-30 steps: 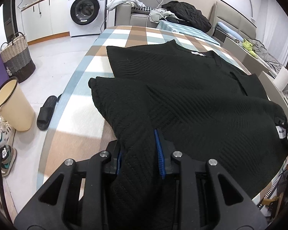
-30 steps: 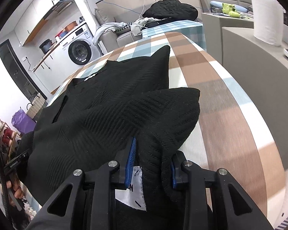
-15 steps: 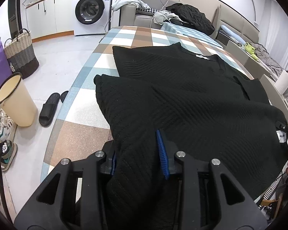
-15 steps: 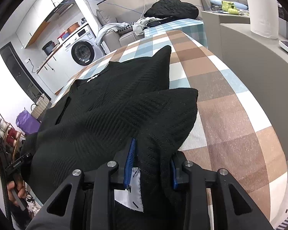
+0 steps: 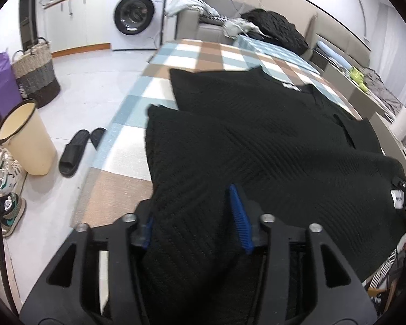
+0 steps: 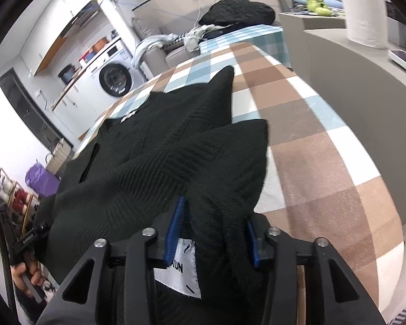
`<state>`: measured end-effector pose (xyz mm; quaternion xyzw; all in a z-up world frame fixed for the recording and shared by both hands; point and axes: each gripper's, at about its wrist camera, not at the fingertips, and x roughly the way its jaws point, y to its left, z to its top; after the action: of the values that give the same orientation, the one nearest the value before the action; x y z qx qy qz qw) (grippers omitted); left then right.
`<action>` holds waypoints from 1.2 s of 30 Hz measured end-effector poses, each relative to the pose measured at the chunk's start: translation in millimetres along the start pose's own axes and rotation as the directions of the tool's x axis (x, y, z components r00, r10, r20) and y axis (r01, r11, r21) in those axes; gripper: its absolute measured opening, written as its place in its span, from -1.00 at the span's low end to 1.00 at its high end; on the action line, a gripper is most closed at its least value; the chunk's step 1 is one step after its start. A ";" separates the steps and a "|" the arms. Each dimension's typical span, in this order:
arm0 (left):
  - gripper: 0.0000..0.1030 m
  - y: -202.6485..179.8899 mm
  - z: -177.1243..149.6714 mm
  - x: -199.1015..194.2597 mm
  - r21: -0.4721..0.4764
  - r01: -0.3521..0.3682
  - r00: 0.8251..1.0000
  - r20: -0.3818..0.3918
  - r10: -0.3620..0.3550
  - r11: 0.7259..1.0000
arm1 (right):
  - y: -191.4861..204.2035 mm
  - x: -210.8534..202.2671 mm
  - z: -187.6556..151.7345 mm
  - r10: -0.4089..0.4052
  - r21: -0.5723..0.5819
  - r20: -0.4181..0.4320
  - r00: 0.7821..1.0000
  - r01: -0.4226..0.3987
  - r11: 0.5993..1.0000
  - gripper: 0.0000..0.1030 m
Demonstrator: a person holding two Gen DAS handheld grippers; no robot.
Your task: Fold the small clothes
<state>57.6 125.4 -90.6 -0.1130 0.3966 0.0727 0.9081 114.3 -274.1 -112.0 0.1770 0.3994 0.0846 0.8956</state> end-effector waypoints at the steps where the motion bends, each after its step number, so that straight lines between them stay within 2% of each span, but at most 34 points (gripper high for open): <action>1: 0.07 2.9 0.6 -3.1 -0.012 -0.002 1.000 0.011 0.002 1.000 | -2.2 -2.8 -0.4 0.005 0.015 0.002 1.000 -0.005 1.000 -0.09; 3: 0.22 10.7 2.3 -9.7 -0.046 0.014 0.999 0.029 -0.012 0.999 | -5.4 -10.9 -0.3 0.016 0.027 0.019 1.000 -0.016 0.999 -0.02; 6: 0.27 21.0 4.2 -21.4 -0.082 0.028 0.998 0.052 -0.024 0.996 | -7.7 -25.4 -1.1 0.015 0.021 0.045 0.999 -0.016 1.000 0.13; 10: 0.40 24.3 2.9 -36.4 -0.067 0.016 0.998 0.068 -0.011 0.998 | -13.0 -38.2 -4.9 0.022 0.016 0.051 0.998 -0.023 1.000 0.26; 12: 0.48 23.8 0.7 -44.1 -0.043 0.013 0.997 0.073 -0.010 0.999 | -16.0 -40.9 -9.0 0.039 0.010 0.047 0.998 -0.039 0.999 0.43; 14: 0.58 22.4 -2.5 -51.4 -0.012 0.013 0.997 0.082 -0.012 1.000 | -19.5 -43.3 -15.0 0.056 0.003 0.058 0.997 -0.056 0.998 0.45; 17: 0.58 22.9 -7.1 -58.9 0.025 0.011 0.997 0.078 -0.013 1.000 | -22.8 -46.6 -22.8 0.075 -0.008 0.044 0.996 -0.075 0.997 0.45; 22: 0.58 26.3 -13.3 -61.9 0.033 0.006 0.997 0.074 -0.009 0.999 | -24.8 -51.6 -32.1 0.097 -0.058 0.054 0.994 -0.094 0.994 0.45; 26: 0.58 28.3 -15.6 -52.9 0.013 0.011 0.999 0.051 -0.011 1.000 | -26.3 -50.8 -35.1 0.077 -0.055 0.074 0.994 -0.073 0.996 0.44; 29: 0.58 28.3 -16.3 -47.8 0.009 0.005 0.999 0.042 -0.006 1.000 | -26.8 -49.7 -34.1 0.074 -0.040 0.098 0.992 -0.071 0.997 0.26; 30: 0.58 27.8 -16.6 -47.2 0.009 0.008 0.999 0.041 -0.008 1.000 | -26.8 -48.8 -33.1 0.078 -0.035 0.102 0.992 -0.075 0.997 0.11; 31: 0.58 27.0 -16.4 -45.9 0.010 0.009 0.999 0.040 -0.009 1.000 | -26.6 -47.5 -32.5 0.080 -0.028 0.107 0.991 -0.077 0.997 -0.17; 32: 0.58 26.1 -17.0 -45.5 0.013 0.008 0.999 0.038 -0.008 1.000 | -26.4 -45.3 -31.1 0.079 -0.027 0.098 0.992 -0.076 0.997 -0.36; 33: 0.58 25.0 -16.9 -44.8 0.016 0.005 0.999 0.037 -0.006 1.000 | -25.9 -44.3 -30.3 0.084 -0.027 0.096 0.992 -0.082 0.996 -0.72; 34: 0.58 24.2 -17.6 -44.5 0.020 0.002 0.999 0.035 -0.003 1.000 | -26.2 -46.0 -30.6 0.085 -0.027 0.110 0.990 -0.082 0.996 -0.84; 36: 0.58 23.1 -18.0 -42.8 0.027 -0.004 0.999 0.033 0.003 1.000 | -26.8 -49.1 -29.9 0.054 -0.036 0.124 0.991 -0.050 0.998 -0.85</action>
<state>10.9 141.1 -74.3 -0.0989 0.3829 0.0709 0.9157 59.6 -305.7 -107.2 0.1776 0.3365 0.1031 0.9190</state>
